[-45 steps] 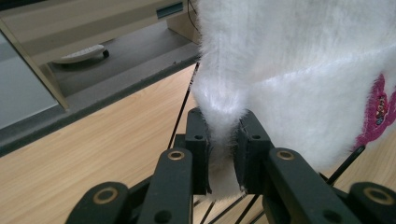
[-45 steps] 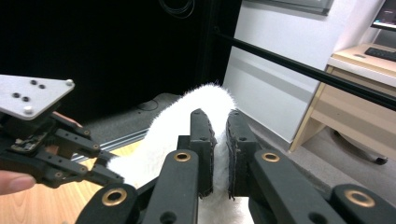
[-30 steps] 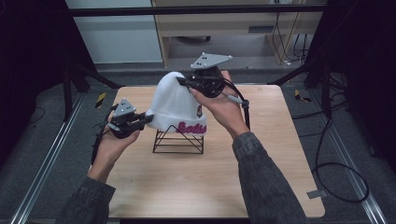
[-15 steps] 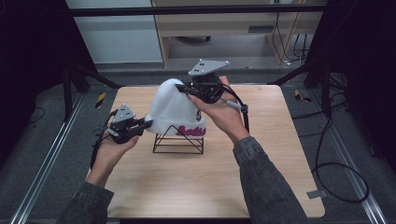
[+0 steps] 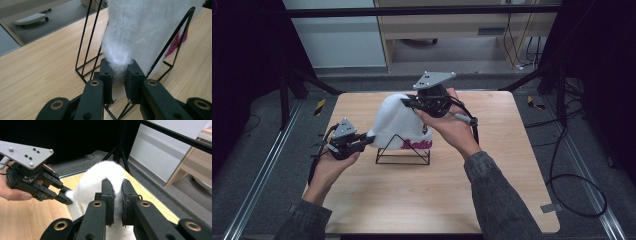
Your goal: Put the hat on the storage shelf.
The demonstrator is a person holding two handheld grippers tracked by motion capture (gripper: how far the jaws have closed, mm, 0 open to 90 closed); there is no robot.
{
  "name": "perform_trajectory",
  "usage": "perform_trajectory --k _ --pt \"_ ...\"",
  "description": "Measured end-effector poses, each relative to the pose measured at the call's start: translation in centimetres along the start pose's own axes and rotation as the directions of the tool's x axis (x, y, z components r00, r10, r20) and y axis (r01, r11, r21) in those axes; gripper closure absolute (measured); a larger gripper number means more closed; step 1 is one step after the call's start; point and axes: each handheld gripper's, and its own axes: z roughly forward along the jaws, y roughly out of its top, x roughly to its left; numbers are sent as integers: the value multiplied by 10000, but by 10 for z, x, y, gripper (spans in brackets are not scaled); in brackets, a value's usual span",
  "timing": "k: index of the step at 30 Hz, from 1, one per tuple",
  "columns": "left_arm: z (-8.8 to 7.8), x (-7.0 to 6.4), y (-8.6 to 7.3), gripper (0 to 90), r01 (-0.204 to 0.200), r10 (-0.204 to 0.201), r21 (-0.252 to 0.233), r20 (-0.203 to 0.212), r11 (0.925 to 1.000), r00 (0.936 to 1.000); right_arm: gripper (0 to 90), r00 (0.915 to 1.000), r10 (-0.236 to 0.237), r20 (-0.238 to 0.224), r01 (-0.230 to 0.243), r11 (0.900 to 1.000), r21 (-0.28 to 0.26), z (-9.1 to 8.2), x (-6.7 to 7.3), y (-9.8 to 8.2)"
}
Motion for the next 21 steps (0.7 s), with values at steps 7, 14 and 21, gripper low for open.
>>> perform_trajectory --k 7,14,21 --pt "1 -1 -3 777 -32 31 46 108 10000 9999 835 10000 -41 -50 41 9999 109 1 2 -2" --pt "5 -1 -10 777 22 -27 194 281 9998 9996 835 9999 -56 -135 60 9995 311 4 4 -6" --pt "9 0 -16 778 35 -48 385 351 9993 9994 834 9998 -75 -203 86 9986 517 7 7 -8"
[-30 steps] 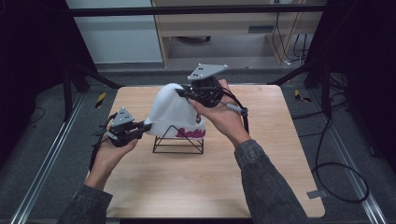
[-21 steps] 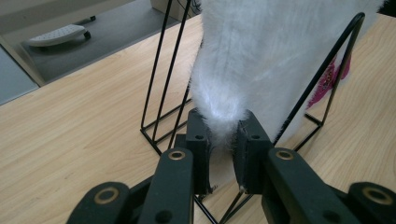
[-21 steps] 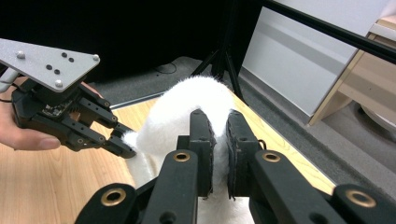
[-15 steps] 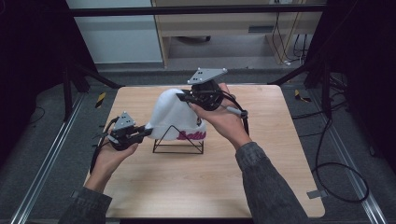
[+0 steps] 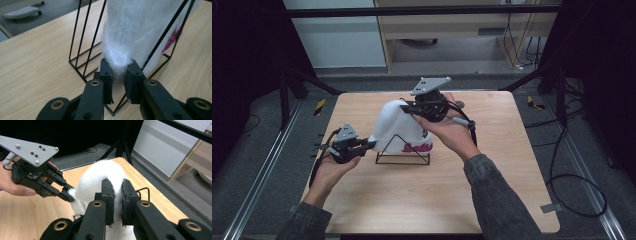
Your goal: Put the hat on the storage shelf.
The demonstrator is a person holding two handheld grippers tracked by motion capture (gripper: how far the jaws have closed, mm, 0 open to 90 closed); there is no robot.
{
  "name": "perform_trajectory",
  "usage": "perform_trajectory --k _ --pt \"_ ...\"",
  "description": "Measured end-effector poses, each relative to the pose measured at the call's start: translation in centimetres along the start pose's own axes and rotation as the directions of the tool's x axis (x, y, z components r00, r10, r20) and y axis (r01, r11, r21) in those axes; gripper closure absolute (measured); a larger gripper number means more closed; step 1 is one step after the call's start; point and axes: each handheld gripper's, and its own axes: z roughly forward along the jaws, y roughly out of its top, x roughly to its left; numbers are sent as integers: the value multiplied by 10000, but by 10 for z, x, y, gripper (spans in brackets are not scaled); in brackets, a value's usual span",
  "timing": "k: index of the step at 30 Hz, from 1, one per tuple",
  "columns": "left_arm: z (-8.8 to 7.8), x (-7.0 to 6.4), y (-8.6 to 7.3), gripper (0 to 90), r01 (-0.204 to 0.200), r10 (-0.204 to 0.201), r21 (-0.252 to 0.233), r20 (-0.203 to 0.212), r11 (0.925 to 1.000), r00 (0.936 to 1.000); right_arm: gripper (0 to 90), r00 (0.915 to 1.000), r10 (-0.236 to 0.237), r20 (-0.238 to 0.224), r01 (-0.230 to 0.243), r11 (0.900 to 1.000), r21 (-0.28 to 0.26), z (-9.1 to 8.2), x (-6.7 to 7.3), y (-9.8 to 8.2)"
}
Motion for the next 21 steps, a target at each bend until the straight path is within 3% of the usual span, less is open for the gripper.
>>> perform_trajectory --k 21 --pt "18 6 -23 779 166 -178 800 137 9967 9997 831 9996 174 -208 -154 9956 922 21 5 -23"
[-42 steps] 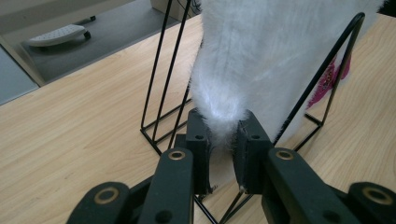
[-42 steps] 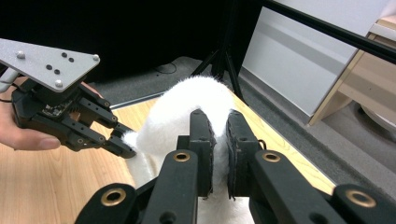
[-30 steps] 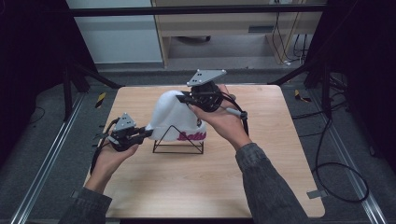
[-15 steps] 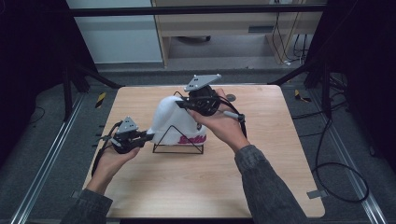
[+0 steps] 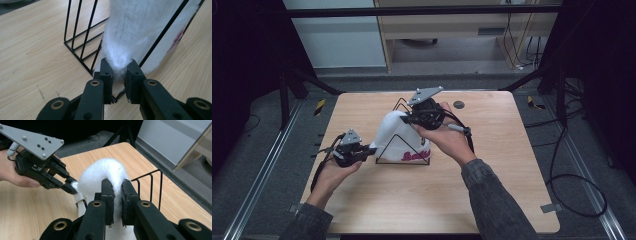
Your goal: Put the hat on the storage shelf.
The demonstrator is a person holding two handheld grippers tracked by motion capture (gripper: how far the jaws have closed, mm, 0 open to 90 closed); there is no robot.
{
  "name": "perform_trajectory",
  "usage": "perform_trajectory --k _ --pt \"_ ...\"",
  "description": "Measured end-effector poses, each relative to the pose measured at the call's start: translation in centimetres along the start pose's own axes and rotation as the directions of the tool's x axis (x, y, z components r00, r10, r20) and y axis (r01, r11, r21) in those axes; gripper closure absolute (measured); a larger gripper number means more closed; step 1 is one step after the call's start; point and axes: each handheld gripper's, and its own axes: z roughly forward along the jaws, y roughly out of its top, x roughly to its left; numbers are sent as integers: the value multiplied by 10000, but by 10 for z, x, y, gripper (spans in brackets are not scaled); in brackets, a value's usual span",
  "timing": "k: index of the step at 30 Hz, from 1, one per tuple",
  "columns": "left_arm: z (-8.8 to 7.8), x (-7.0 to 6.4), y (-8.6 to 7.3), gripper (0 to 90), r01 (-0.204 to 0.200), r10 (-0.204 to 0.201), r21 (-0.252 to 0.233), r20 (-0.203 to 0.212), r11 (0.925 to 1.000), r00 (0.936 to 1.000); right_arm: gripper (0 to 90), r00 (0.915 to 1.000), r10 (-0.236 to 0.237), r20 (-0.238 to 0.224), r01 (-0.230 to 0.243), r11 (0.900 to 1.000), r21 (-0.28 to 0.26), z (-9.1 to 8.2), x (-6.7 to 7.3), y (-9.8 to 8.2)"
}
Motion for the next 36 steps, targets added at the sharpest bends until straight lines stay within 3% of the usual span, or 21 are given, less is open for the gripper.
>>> perform_trajectory --k 16,20,22,27,32,33,36 --pt "7 3 -5 748 113 -115 417 47 9991 9999 816 10000 71 37 -72 9995 308 8 1 -3" --pt "5 5 -7 710 322 -321 364 -46 9988 9995 766 9999 89 55 -91 9993 357 10 2 -3" --pt "0 6 -9 692 417 -413 292 -142 9987 9990 713 9996 250 86 -251 9996 109 8 2 -3" --pt "-8 6 -10 656 338 -332 180 -300 9993 9990 671 9992 378 131 -377 9993 -44 5 2 -2" --pt "-12 7 -13 549 338 -323 216 -652 9992 9973 648 9990 397 215 -396 9992 -79 3 1 -2" --pt "-15 8 -14 462 475 -472 17 -689 9989 9965 638 9988 435 236 -432 9990 -122 2 2 -2" --pt "-17 9 -15 325 521 -529 -111 -899 9986 9945 625 9983 520 270 -514 9984 -219 -1 2 -2"
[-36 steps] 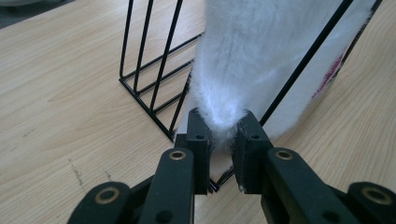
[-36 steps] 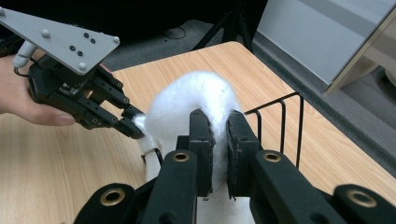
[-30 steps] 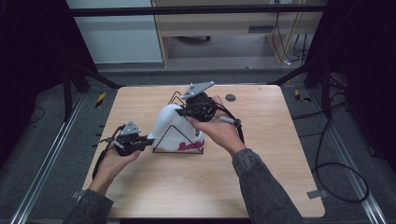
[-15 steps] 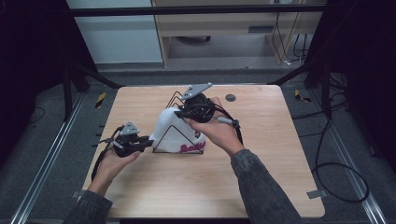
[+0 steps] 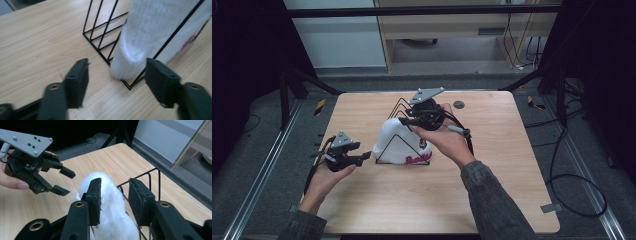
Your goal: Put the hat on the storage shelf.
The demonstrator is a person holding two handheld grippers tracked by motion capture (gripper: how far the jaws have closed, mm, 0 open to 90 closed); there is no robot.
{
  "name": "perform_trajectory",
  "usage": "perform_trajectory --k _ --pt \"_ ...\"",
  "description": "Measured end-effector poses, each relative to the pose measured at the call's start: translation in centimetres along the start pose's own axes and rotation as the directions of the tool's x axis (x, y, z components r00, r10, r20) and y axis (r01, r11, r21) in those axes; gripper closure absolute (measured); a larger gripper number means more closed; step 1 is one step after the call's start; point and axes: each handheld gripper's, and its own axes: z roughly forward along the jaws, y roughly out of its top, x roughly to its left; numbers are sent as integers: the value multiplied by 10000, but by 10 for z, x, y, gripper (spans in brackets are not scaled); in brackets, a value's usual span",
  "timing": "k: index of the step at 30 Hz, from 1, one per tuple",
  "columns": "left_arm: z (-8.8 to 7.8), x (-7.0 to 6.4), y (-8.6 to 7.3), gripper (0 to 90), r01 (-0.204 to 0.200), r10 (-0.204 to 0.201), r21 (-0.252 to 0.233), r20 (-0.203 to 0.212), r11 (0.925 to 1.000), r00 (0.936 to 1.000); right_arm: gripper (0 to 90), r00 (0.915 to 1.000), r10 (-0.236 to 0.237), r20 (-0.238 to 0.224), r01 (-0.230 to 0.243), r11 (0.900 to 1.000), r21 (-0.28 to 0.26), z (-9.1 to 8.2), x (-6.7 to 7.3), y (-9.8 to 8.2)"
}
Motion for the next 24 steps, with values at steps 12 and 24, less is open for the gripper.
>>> perform_trajectory --k 12,24 --pt "-4 13 -14 71 680 -645 575 -596 9960 9961 480 9992 202 352 -202 9998 -19 -8 0 -1" --pt "11 7 -31 42 344 -272 1247 -589 9916 9979 340 9978 359 560 -348 9992 -205 -24 4 -3"
